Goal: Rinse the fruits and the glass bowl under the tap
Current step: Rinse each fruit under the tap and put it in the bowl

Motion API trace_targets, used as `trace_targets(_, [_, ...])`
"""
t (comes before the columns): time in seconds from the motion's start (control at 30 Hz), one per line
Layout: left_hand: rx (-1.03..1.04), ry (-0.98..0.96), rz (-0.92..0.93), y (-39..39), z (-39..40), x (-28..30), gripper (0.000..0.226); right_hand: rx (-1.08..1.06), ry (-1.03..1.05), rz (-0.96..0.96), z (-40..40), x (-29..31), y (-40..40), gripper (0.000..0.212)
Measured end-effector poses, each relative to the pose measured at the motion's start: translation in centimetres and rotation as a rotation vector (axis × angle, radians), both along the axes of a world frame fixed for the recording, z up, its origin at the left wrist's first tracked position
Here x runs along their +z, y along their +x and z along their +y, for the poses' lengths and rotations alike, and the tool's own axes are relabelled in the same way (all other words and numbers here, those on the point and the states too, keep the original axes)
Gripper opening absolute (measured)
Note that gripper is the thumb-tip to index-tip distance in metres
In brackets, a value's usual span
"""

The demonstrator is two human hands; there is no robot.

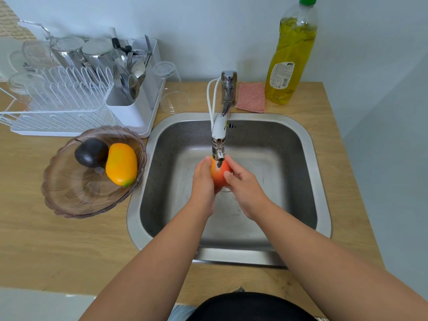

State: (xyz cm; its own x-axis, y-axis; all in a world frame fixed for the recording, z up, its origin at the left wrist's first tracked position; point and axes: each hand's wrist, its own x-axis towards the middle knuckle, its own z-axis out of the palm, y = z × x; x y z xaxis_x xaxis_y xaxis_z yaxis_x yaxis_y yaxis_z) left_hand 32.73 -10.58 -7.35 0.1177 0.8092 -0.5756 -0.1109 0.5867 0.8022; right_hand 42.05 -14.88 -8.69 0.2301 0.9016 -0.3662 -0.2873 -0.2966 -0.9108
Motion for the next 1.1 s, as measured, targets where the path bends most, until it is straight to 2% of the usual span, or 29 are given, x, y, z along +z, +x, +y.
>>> trace_targets(0.1, [0.056,0.003,-0.014,-0.1,-0.2,-0.2,0.045,-0.025,0.000,-0.034,0.0,0.1,-0.1,0.043])
trace_targets(0.17, [-0.007,0.118,0.048,0.1,-0.8,0.3,0.023,-0.147,-0.061,-0.036,0.7,0.5,-0.2,0.023])
trace_targets(0.23, [-0.057,0.239,0.094,0.1,-1.5,0.3,0.020,-0.228,-0.169,-0.047,1.4,1.2,0.1,0.016])
trace_targets(0.37, [-0.108,0.357,0.119,-0.3,-2.1,0.0,0.026,-0.156,-0.335,0.000,2.2,2.1,0.7,0.030])
trace_targets(0.47, [-0.124,0.381,0.217,-0.4,-1.8,-0.1,0.027,-0.093,-0.445,0.044,1.9,2.4,0.4,0.036])
trace_targets(0.53, [-0.124,0.385,0.307,-0.5,-1.1,-0.2,0.030,-0.051,-0.423,0.008,1.4,2.1,0.0,0.035])
trace_targets(0.63, [-0.110,0.377,0.411,-1.0,0.1,-0.7,0.033,-0.009,-0.274,0.000,0.4,0.8,-0.2,0.033])
trace_targets(0.73, [-0.115,0.301,0.374,-1.2,0.6,-0.2,0.043,0.033,-0.198,0.050,-0.1,0.1,-0.6,0.041])
trace_targets(0.87, [-0.170,0.243,0.314,-1.3,-0.1,0.0,0.027,0.021,-0.186,-0.029,0.4,0.2,-0.7,0.038])
trace_targets(1.1, [-0.255,0.382,0.259,-1.5,-1.5,-0.3,0.017,-0.151,-0.369,0.131,1.4,1.5,-0.4,0.033])
